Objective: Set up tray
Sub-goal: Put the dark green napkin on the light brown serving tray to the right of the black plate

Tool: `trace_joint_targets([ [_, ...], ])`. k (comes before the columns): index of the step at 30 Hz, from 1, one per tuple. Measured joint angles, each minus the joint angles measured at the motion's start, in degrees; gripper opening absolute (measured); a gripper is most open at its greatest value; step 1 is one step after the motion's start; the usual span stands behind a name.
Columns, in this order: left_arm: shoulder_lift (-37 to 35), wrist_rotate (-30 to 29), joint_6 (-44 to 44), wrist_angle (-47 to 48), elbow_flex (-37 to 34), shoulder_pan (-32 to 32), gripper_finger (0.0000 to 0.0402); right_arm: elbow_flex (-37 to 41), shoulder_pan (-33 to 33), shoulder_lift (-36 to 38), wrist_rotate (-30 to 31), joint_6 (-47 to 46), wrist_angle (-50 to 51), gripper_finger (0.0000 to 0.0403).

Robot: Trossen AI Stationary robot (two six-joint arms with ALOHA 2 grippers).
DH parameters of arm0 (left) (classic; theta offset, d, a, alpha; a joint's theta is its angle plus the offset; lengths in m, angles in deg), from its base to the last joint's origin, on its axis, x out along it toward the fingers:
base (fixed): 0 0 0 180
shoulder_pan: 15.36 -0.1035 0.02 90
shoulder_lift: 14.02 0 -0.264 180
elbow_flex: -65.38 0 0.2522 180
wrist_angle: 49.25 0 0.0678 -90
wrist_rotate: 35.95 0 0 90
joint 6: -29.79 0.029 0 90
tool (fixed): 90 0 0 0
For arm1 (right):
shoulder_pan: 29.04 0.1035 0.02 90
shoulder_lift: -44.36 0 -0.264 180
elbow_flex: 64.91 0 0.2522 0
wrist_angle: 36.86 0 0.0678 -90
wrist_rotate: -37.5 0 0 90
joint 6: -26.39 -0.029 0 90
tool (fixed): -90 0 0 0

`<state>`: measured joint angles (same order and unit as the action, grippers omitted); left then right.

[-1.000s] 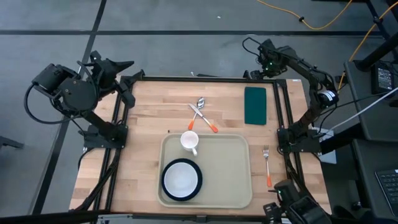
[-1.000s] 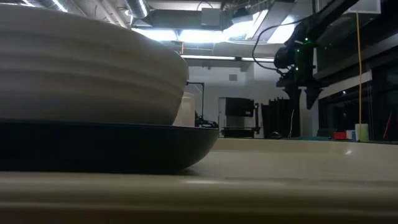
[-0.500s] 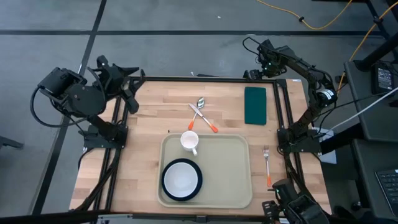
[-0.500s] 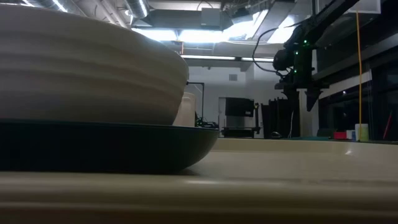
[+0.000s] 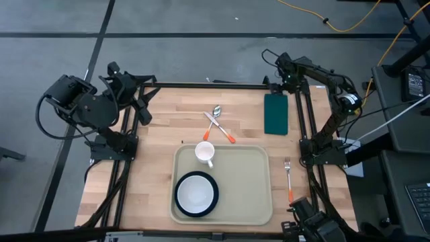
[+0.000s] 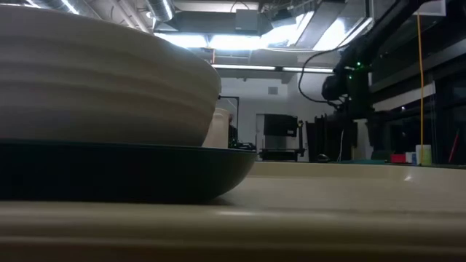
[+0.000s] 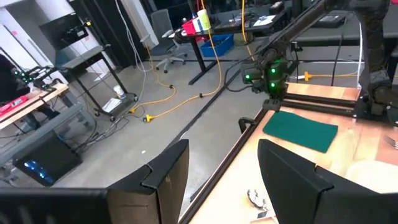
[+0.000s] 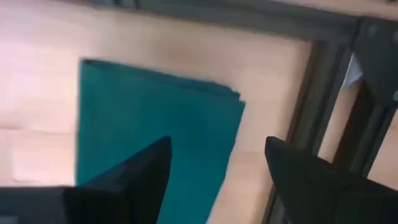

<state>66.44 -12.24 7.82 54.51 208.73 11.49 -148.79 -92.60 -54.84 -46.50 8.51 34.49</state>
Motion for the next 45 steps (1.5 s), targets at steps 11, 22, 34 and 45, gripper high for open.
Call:
trace_joint_targets([
  [11, -0.8, 0.9, 2.5, 0.0, 0.0, 0.0, 0.0187, 0.6, 1.5, 0.1, -4.7, -8.8, -1.2, 0.0263],
  [22, -2.4, 3.4, 5.2, 0.0, 0.0, 0.0, 0.0187, 0.6, 12.8, 4.0, -2.6, -13.4, 5.7, 0.0263],
  [34, -5.0, 7.7, 9.2, 0.0, 0.0, 0.0, 0.0187, 19.4, 22.6, 14.8, -2.2, -30.8, -0.5, 0.0263],
  [45, -6.7, 7.9, 11.4, 0.0, 0.0, 0.0, 0.0187, 31.6, 22.6, 31.0, -5.6, -42.9, 0.0, 0.0263],
])
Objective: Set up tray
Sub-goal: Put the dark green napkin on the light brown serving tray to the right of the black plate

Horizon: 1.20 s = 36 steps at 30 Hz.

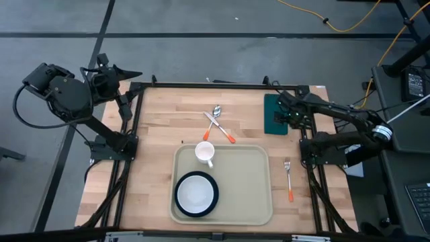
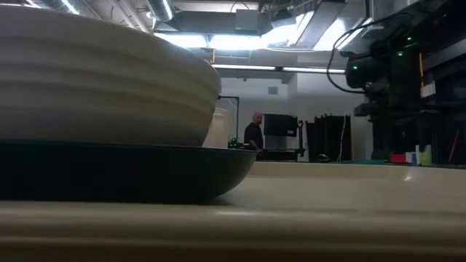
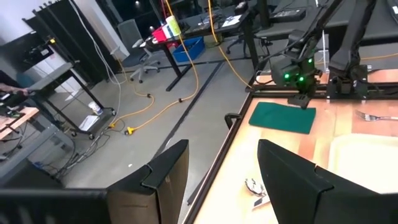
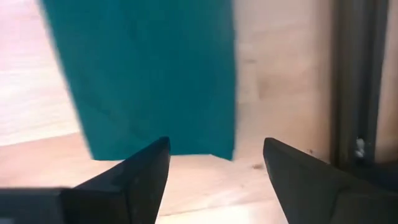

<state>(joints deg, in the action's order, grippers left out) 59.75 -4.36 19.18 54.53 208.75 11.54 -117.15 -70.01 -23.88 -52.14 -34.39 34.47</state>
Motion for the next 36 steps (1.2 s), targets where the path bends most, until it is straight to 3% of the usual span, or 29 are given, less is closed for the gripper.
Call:
trace_joint_targets([
  [22, 0.0, 0.5, 0.9, 0.0, 0.0, 0.0, 0.0187, 7.7, 0.0, 1.4, -3.0, -4.4, -6.9, 0.0263],
  [36, 0.0, 1.1, 0.7, 0.0, 0.0, 0.0, 0.0187, 7.6, -0.3, -7.3, -6.5, -2.4, -13.7, 0.0257],
])
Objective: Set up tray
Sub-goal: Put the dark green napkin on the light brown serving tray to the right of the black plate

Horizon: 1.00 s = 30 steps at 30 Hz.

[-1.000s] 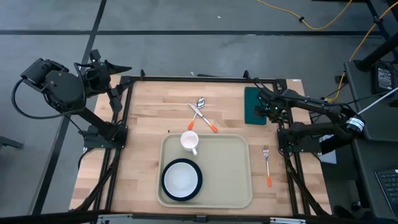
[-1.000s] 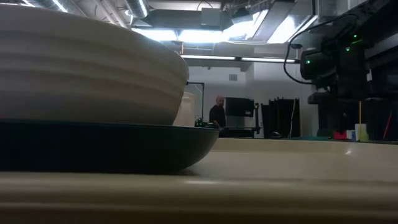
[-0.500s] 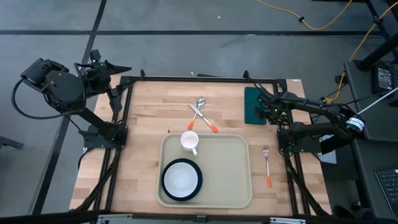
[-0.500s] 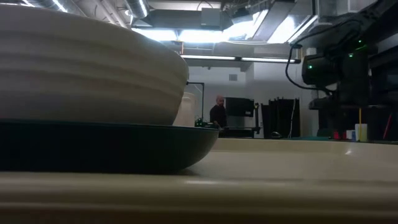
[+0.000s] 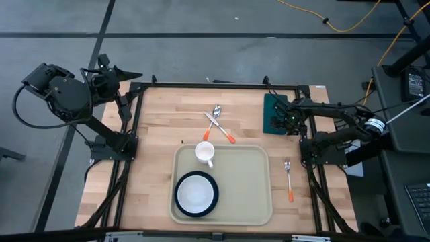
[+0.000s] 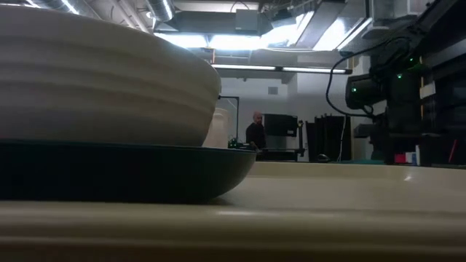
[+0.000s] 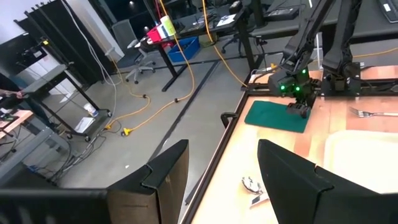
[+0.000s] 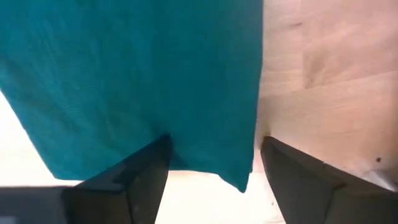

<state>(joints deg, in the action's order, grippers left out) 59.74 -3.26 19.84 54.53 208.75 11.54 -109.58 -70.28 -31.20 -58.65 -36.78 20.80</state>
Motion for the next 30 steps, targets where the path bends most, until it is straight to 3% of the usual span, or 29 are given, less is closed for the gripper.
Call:
trace_joint_targets([
  [7, 0.1, 0.0, -0.8, 0.0, 0.0, 0.0, 0.0187, -0.8, 0.0, 0.3, 1.4, 0.8, -2.0, 0.0192],
  [18, 0.1, 0.0, -0.8, 0.0, 0.0, 0.0, 0.0187, -0.8, 0.0, 0.3, 0.9, 3.6, -3.8, 0.0018],
  [30, 0.3, 0.4, -0.8, 0.0, 0.0, 0.0, 0.0187, -0.8, 0.1, 0.6, -7.1, 5.0, -10.9, 0.001],
])
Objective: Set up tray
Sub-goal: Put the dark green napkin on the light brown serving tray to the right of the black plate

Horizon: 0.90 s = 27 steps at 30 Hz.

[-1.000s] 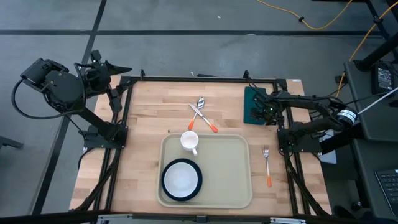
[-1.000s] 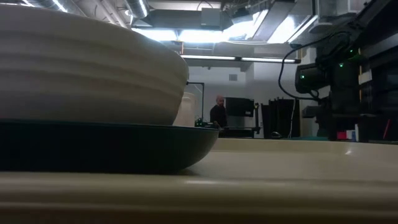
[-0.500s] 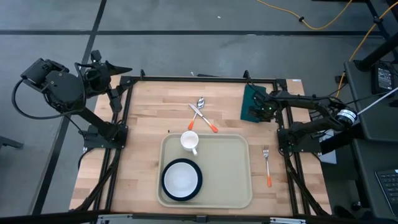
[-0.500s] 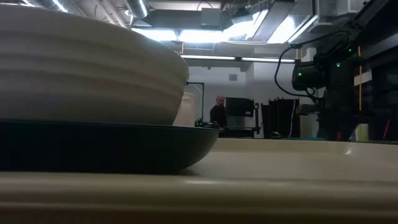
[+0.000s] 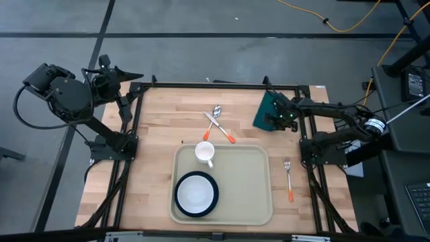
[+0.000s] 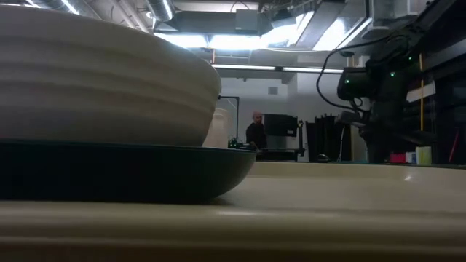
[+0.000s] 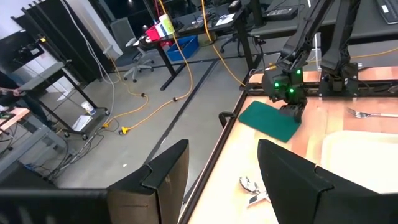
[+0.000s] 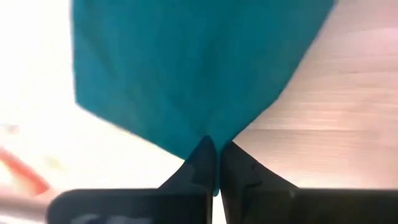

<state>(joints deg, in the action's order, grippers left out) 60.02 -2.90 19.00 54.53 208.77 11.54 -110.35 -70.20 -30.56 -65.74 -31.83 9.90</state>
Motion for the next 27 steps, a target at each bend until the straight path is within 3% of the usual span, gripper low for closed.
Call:
trace_joint_targets([
  [6, 0.0, 0.0, 0.0, 0.0, 0.0, 0.0, 0.0187, -2.9, 0.2, 1.0, -2.6, 1.2, -0.6, 0.0007],
  [13, 0.0, 0.0, 0.0, 0.0, 0.0, 0.0, 0.0187, -12.1, 3.0, 1.6, -3.3, 3.5, 3.7, 0.0007],
  [27, 0.0, 0.1, -0.5, 0.0, 0.0, 0.0, 0.0187, -32.6, 13.1, 1.6, 5.2, 6.2, 20.9, 0.0007],
])
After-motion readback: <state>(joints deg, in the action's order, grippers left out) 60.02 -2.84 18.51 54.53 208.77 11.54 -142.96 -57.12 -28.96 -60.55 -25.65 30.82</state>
